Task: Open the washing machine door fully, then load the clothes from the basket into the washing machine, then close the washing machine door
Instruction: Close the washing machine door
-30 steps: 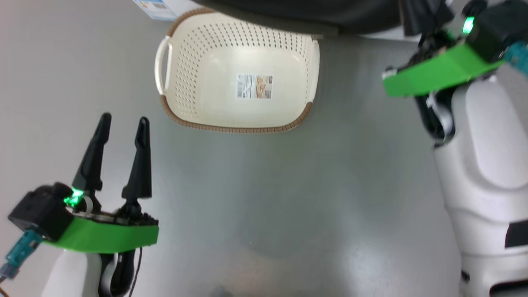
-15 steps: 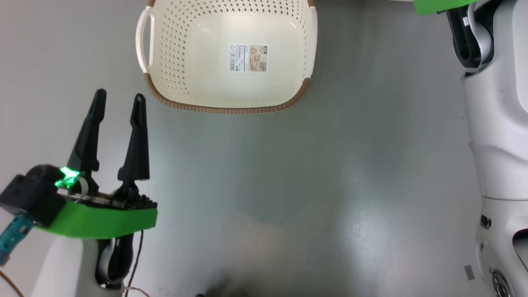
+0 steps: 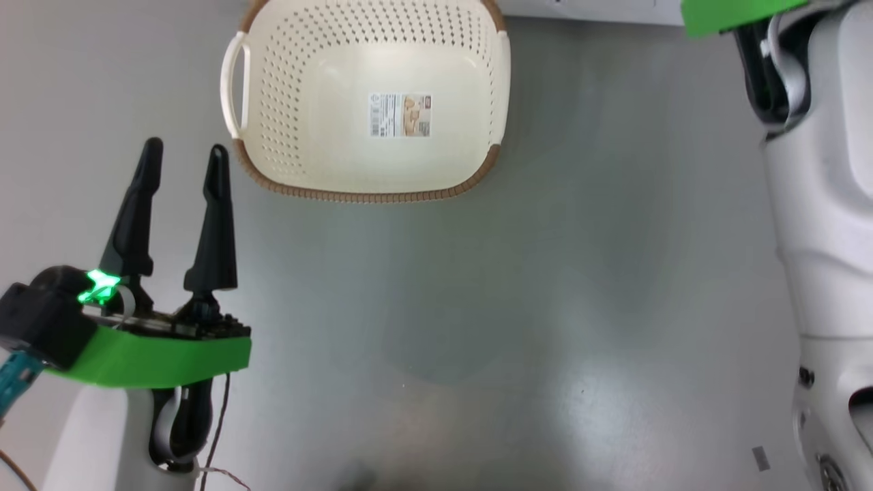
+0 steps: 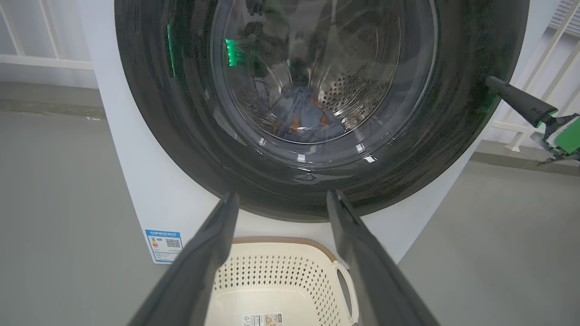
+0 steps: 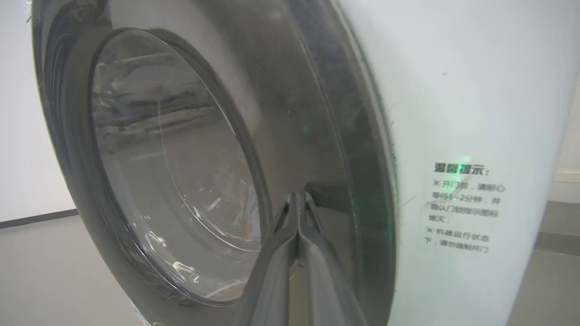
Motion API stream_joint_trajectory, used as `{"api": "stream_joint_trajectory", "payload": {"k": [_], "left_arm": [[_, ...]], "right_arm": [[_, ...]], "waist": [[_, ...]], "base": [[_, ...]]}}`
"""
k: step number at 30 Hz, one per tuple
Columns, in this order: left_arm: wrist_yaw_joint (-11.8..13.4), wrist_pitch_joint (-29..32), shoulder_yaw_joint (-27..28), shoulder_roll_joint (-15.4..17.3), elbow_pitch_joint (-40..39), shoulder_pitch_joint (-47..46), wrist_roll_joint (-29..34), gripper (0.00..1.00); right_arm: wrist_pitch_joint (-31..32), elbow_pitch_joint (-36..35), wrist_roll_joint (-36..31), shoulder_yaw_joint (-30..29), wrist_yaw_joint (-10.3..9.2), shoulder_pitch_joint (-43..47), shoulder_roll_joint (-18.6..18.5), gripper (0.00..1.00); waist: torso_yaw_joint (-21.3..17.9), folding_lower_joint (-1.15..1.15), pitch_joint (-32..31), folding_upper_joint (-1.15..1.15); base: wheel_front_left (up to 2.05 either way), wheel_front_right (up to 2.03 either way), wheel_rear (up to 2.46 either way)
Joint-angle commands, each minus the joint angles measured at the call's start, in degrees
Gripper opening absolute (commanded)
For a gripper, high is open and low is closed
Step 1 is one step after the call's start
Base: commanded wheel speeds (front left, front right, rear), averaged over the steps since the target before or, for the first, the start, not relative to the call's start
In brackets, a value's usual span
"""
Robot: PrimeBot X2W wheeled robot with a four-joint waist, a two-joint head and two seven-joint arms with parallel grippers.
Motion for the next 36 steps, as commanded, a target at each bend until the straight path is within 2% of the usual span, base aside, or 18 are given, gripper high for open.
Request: {"api": "stream_joint_trajectory", "payload": {"k": [1,12,23,25,28,29,30,36], "left_arm": [[-0.19,-0.46,2.55,2.19,-1.03,0.92,0.11,1.00],[-0.19,-0.46,4.51,2.88,-0.72,4.42,1.10,1.00],[-0.19,-0.46,6.56,3.51,-0.44,8.52,2.38,1.00],[-0.19,-0.46,6.96,3.52,-0.28,9.33,2.66,1.00],[-0.19,-0.46,7.64,3.65,-0.14,10.77,3.06,1.00],[-0.19,-0.46,7.85,3.69,-0.06,11.26,3.25,1.00],[-0.19,-0.46,8.10,3.72,0.04,11.73,3.43,1.00],[-0.19,-0.46,9.37,3.84,0.38,14.14,4.31,1.00]], "right_arm": [[-0.01,-1.27,0.96,1.07,-0.34,2.76,1.51,0.00],[-0.01,-5.04,5.23,3.10,-0.34,16.06,1.92,0.00],[-0.01,-8.83,6.19,2.99,-0.34,28.29,3.81,0.02],[-0.01,-9.41,6.40,2.48,-0.34,30.71,4.28,0.22],[-0.01,-10.55,5.78,2.05,-0.34,34.42,4.81,0.58],[-0.01,-10.91,5.79,1.69,-0.34,35.63,5.01,0.95],[-0.01,-11.30,5.19,1.66,-0.34,36.75,5.12,1.00],[-0.01,-13.39,4.69,0.46,-0.34,42.16,5.64,1.00]], "waist": [[-0.64,0.00,-1.50,-0.01],[-3.09,0.00,-8.40,-0.01],[-6.10,0.00,-15.35,-0.01],[-6.78,0.00,-16.71,-0.01],[-8.00,0.00,-18.81,-0.01],[-8.41,0.00,-19.47,-0.01],[-8.83,0.00,-20.14,-0.01],[-10.98,0.00,-22.77,-0.01]], "base": [[0.00,0.00,0.00],[0.00,0.00,0.00],[0.00,0.00,0.00],[0.00,0.00,0.00],[0.00,0.00,0.00],[0.00,0.00,0.00],[0.00,0.00,0.00],[0.00,0.00,0.00]]}}
